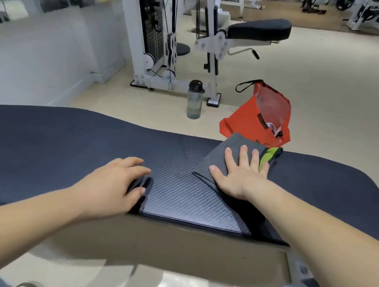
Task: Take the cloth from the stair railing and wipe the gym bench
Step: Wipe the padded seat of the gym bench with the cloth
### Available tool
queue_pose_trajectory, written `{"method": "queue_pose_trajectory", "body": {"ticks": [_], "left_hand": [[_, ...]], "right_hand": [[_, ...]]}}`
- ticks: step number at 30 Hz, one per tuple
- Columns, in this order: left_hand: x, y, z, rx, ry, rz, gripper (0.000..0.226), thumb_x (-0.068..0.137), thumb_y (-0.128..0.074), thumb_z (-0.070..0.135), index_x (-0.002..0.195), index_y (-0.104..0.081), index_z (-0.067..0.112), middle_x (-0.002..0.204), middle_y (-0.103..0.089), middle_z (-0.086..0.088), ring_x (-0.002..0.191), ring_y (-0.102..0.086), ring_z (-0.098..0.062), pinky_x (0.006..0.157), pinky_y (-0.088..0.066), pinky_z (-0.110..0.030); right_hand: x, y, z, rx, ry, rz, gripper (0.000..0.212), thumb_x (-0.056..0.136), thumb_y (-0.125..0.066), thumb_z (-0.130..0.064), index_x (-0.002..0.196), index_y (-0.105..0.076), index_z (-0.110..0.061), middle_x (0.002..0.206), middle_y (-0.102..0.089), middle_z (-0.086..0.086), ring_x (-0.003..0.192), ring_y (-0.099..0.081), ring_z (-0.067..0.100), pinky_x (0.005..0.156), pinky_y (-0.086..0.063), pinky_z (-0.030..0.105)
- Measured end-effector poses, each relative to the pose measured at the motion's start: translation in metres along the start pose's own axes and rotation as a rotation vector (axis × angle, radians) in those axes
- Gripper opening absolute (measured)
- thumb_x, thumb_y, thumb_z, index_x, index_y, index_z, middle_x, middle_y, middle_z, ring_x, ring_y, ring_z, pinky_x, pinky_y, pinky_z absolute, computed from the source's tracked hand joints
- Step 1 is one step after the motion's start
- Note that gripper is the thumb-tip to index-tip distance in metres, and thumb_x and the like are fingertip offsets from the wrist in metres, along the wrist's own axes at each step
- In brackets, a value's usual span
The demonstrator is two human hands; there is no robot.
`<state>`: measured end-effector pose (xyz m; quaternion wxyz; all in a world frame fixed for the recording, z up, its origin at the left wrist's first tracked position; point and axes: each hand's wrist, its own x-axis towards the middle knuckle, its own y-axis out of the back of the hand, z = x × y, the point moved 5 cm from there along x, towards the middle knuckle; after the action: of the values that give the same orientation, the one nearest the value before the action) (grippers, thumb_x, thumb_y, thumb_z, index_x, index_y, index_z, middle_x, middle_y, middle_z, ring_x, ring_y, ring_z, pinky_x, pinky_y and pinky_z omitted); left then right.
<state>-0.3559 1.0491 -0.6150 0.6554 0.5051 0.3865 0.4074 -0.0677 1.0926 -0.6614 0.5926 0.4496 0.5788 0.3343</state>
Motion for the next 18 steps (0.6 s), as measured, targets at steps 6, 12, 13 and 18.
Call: {"method": "queue_pose_trajectory", "body": {"ticks": [6,12,13,18], "left_hand": [[0.004,-0.004,-0.030,-0.066,-0.128,0.133,0.038,0.095,-0.061,0.035,0.133,-0.064,0.029,0.122,-0.058,0.014,0.104,-0.054,-0.014,0.085,-0.047,-0.029],[-0.004,-0.013,-0.048,-0.198,-0.173,0.175,0.032,0.095,-0.063,0.031,0.126,-0.066,0.029,0.109,-0.057,0.013,0.100,-0.054,-0.013,0.084,-0.047,-0.029],[-0.007,-0.014,-0.050,-0.203,-0.171,0.164,0.032,0.095,-0.062,0.032,0.126,-0.066,0.030,0.109,-0.057,0.013,0.100,-0.053,-0.012,0.085,-0.047,-0.029],[-0.012,-0.007,-0.059,-0.184,-0.134,0.141,0.029,0.097,-0.055,0.041,0.122,-0.066,0.033,0.110,-0.054,0.012,0.103,-0.050,-0.012,0.084,-0.048,-0.030]], "right_hand": [[-0.056,-0.033,-0.086,-0.158,0.292,-0.059,0.084,0.095,-0.013,-0.075,0.160,0.022,-0.035,0.166,0.037,0.007,0.150,0.038,0.037,0.121,0.017,0.061],[-0.031,-0.018,-0.077,-0.148,0.252,-0.022,0.083,0.093,-0.016,-0.080,0.160,0.016,-0.043,0.169,0.031,0.000,0.155,0.030,0.024,0.126,0.012,0.051],[-0.017,-0.012,-0.073,-0.121,0.179,-0.011,0.084,0.092,-0.015,-0.081,0.161,0.014,-0.043,0.169,0.030,0.001,0.156,0.027,0.024,0.126,0.010,0.051],[0.015,-0.004,-0.079,-0.076,-0.085,-0.002,0.083,0.094,-0.009,-0.078,0.162,0.016,-0.038,0.170,0.028,0.008,0.156,0.023,0.036,0.125,0.007,0.059]]}}
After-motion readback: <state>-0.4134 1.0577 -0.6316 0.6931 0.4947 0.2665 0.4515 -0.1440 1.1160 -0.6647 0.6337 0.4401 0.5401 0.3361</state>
